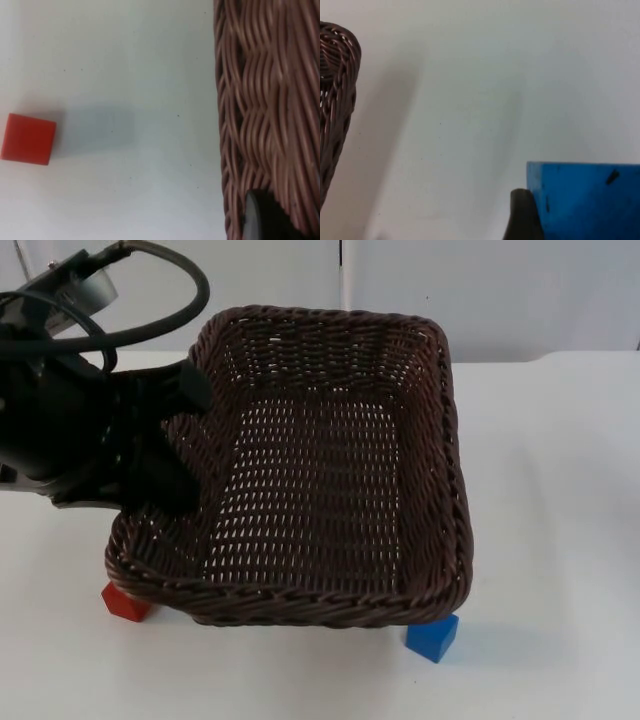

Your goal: Pick up the basket with the left hand and place the largest block into the basket with the right hand.

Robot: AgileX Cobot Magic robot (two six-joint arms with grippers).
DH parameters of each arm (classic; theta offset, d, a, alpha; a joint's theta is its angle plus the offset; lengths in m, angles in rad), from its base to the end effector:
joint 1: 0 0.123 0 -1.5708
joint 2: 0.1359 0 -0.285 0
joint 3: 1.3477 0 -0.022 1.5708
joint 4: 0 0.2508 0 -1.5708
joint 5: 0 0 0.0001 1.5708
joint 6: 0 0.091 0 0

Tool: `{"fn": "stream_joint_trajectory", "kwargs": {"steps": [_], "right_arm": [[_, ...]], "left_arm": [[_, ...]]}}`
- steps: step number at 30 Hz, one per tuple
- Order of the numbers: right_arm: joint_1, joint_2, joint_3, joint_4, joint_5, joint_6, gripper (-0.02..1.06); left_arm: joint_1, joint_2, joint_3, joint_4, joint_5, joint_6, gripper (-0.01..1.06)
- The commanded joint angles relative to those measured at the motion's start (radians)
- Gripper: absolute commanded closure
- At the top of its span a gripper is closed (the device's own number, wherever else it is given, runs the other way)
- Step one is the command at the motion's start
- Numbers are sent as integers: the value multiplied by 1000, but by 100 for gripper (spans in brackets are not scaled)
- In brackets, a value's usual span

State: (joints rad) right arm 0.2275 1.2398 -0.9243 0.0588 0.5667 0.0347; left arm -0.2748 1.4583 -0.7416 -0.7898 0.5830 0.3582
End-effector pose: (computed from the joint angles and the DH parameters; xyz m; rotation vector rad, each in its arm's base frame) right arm 0.2504 0.0609 0.3023 -0.1850 2.3653 0.1877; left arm 0.2434 -0.1056 0.2048 0.0516 2.6906 -0.7324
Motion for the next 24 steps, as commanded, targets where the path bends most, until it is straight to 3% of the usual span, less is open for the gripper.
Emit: {"fn": "stream_joint_trajectory", "kwargs": {"steps": [1,6,10,14,18,24], "right_arm": [[5,-12,-3,-1,-4,-14,105],[5,-12,-3,112,-6,-162,105],[5,-10,-3,292,-17,-337,105],[5,-10,-3,372,-17,-404,105],[7,-10,-3,413,-9,-428,105],[126,-8,-3,414,-35,-491,105]], "left_arm": [[-4,-13,-1,-12,-13,2,105],[-4,-13,-1,-12,-13,2,105],[-4,-13,-1,-14,-13,2,105],[-4,-13,-1,-16,-13,2,105],[-4,-13,-1,-16,-13,2,105],[-4,-13,-1,-21,-13,2,105]]}}
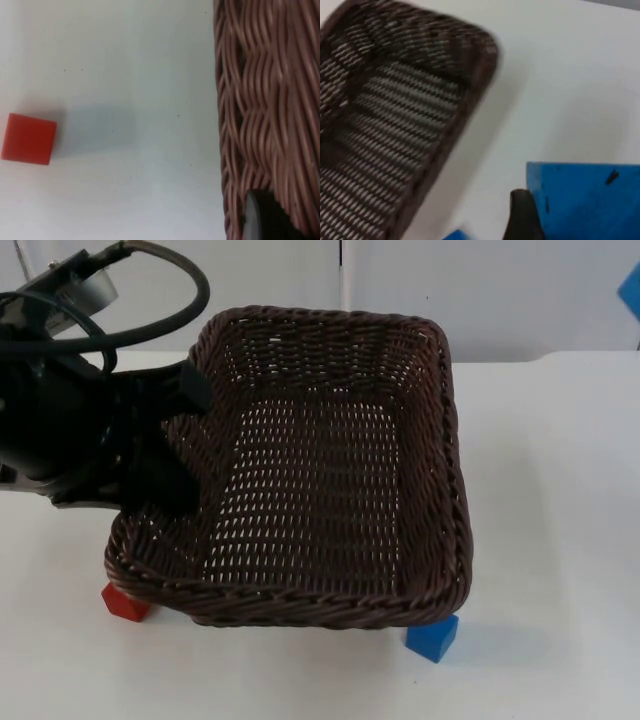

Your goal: Pick up the basket with the left hand and place the largest block into the basket with the right hand.

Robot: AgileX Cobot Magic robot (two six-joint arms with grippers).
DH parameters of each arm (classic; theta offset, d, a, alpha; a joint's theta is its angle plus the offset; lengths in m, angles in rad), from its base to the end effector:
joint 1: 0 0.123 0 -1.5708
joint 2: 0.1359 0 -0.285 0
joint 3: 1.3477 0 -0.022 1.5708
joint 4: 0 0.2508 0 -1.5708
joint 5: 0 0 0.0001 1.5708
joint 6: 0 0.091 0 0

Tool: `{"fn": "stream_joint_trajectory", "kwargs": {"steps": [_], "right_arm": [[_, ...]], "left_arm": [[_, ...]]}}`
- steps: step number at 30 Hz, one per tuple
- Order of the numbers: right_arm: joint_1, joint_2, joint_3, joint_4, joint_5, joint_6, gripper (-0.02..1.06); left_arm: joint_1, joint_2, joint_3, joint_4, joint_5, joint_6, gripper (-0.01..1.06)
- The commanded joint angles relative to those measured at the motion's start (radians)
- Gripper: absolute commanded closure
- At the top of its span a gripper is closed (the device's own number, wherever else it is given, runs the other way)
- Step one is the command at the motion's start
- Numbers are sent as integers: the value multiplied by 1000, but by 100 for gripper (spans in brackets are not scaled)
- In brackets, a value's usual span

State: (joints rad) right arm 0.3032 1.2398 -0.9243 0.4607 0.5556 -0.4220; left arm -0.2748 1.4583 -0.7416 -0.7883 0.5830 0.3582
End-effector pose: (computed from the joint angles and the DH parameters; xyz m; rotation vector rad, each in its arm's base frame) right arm 0.2413 0.0979 0.3078 -0.4961 2.2635 0.4158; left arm 0.2434 -0.1056 0.2048 0.0532 2.6908 -0.7311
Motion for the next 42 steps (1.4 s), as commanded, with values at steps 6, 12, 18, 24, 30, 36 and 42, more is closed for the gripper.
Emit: {"fn": "stream_joint_trajectory", "kwargs": {"steps": [6,12,18,24,30,36,42], "right_arm": [[192,14,-18,12,-80,-34,105],[282,103,-127,8,-24,-34,105],[359,251,-282,-107,55,58,105],[435,408,-447,-329,169,199,105],[519,572,-594,-434,244,201,105],[544,641,-603,-436,203,201,105],[544,656,-603,-436,196,201,105]], "left_arm": [[-4,-13,-1,-22,-13,2,105],[-4,-13,-1,-22,-13,2,105],[-4,-13,-1,-22,-13,2,105],[-4,-13,-1,-22,-13,2,105],[-4,-13,-1,-20,-13,2,105],[-4,-13,-1,-16,-13,2,105],[-4,-13,-1,-16,-9,2,105]]}}
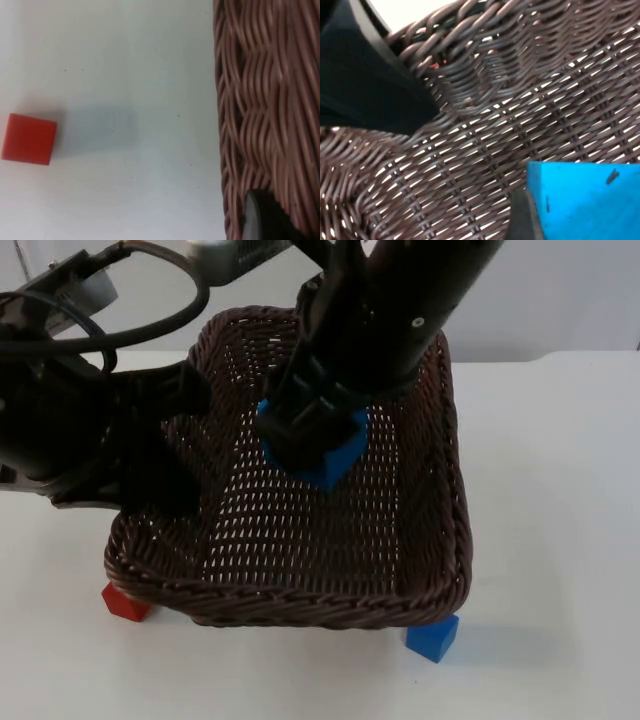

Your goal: Pick up the basket with the left hand and place the largest block into the basket with the right hand.

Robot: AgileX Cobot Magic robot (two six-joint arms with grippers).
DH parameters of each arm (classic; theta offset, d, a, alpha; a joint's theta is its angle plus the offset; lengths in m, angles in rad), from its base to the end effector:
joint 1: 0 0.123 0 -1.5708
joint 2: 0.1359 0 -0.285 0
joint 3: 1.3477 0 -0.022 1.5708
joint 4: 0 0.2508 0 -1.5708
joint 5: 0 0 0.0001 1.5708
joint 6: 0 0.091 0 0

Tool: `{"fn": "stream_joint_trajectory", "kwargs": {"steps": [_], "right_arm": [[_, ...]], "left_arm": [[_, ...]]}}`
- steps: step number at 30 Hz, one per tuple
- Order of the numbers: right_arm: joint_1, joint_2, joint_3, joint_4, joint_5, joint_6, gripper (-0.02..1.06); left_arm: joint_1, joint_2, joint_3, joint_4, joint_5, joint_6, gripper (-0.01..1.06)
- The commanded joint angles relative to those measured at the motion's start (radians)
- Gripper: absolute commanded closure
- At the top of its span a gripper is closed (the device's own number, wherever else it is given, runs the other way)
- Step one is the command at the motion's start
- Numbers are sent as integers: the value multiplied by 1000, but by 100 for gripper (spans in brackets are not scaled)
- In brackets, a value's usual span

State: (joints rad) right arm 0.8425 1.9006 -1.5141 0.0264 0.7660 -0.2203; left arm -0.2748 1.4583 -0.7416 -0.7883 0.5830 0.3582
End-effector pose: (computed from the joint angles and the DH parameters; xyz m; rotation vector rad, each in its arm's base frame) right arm 0.2770 0.3131 0.2451 -1.3301 2.3003 0.2394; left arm 0.2434 -0.1056 0.2048 0.0532 2.6908 -0.7311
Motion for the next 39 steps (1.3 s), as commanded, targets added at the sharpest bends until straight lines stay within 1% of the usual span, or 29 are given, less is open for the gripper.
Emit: {"fn": "stream_joint_trajectory", "kwargs": {"steps": [1,5,7,8,10,11,12,13,14,15,16,17,18,21,24,28,33,34,39], "right_arm": [[5,-4,-13,-2,-14,0,105],[-5,-2,-13,-6,-13,0,104],[-18,-2,-11,-6,-13,8,100],[-18,-2,-11,-6,-13,8,100],[-33,-2,-11,2,-11,23,92],[-33,-2,-11,2,-11,34,86],[-33,-2,-11,0,-11,36,76],[-33,-2,-11,0,-11,36,76],[-33,-2,-11,0,-11,36,70],[-33,-2,-11,0,-11,36,66],[-33,-2,-11,2,-11,36,54],[-33,-2,-11,2,-14,41,49],[-33,-2,-11,2,-14,41,49],[-33,-2,-11,2,-14,47,38],[-33,-2,-11,2,-14,47,35],[-33,-14,-13,2,1,47,35],[-33,-59,-13,-11,37,47,35],[-33,-77,-13,-26,47,52,35],[-33,-159,-13,-26,86,59,35]], "left_arm": [[-4,-13,-1,-16,-9,2,105],[-4,-13,-1,-14,-3,2,105],[-4,-13,-1,-14,5,2,105],[-4,-13,-1,-14,5,2,105],[-4,-13,-1,-11,6,2,105],[-4,-13,-1,-11,6,2,105],[-4,-13,-1,-11,6,2,105],[-4,-13,-1,-11,6,2,105],[-4,-13,-1,-11,6,2,105],[-4,-13,-1,-11,6,2,105],[-4,-13,-1,-11,4,2,105],[-4,-13,-1,-11,4,2,105],[-4,-13,-1,-11,4,2,105],[-4,-13,-1,-11,4,2,105],[-4,-13,-1,-11,4,2,105],[-4,-13,-1,-11,4,2,105],[-4,-13,-1,-11,4,2,105],[-4,-13,-1,-11,6,2,105],[-4,-13,-1,-11,6,2,105]]}}
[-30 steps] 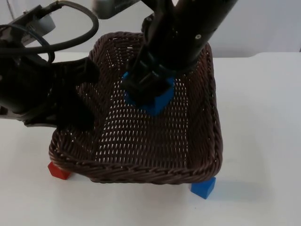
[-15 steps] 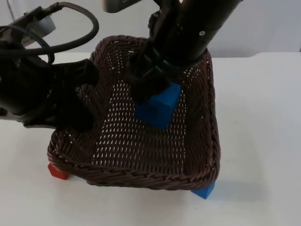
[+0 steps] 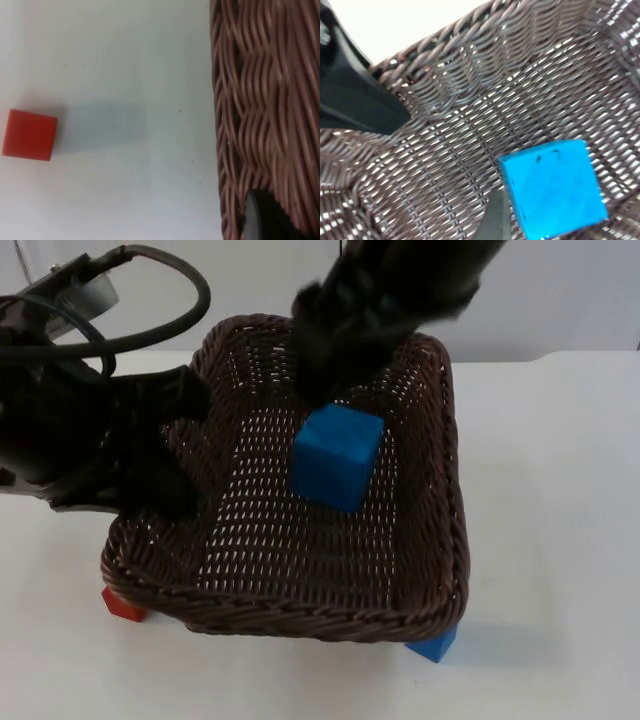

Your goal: Pick up the basket with the left hand and place the largest block into the basket with the right hand.

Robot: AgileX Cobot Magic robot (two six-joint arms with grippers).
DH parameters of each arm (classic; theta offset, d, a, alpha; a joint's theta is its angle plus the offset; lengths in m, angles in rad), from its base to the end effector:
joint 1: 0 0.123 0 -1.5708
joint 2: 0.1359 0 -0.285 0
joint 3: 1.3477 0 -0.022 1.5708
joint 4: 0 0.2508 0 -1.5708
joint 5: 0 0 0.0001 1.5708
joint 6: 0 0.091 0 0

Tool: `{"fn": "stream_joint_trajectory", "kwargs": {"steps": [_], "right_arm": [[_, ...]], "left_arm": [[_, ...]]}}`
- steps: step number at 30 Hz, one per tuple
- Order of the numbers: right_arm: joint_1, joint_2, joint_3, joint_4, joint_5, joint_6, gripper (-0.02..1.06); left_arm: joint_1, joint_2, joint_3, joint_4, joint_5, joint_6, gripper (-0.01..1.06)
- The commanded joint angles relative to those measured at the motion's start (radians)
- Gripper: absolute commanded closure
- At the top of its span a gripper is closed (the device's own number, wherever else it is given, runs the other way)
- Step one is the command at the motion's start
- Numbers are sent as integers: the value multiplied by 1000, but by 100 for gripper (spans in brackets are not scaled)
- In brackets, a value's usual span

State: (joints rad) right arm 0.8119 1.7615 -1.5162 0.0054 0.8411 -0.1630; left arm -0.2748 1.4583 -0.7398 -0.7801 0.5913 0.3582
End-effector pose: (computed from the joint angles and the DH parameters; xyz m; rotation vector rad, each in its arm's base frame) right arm 0.2693 0.2845 0.2986 -1.2105 2.2901 0.2489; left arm 0.2422 -0.1054 0.2039 0.0651 2.7005 -0.7285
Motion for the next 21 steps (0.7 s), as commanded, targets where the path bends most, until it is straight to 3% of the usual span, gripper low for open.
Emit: {"fn": "stream_joint_trajectory", "kwargs": {"steps": [1,15,17,21], "right_arm": [[-2,-57,-9,-5,23,19,35],[-2,-268,5,-5,42,66,35],[-2,-306,67,-5,-5,66,35],[-2,-396,259,-5,-200,72,35]], "left_arm": [[-4,-13,-3,-20,0,2,105],[-4,-13,-3,-22,28,4,105],[-4,-13,-3,-22,28,14,105],[-4,-13,-3,-23,28,36,105]]}}
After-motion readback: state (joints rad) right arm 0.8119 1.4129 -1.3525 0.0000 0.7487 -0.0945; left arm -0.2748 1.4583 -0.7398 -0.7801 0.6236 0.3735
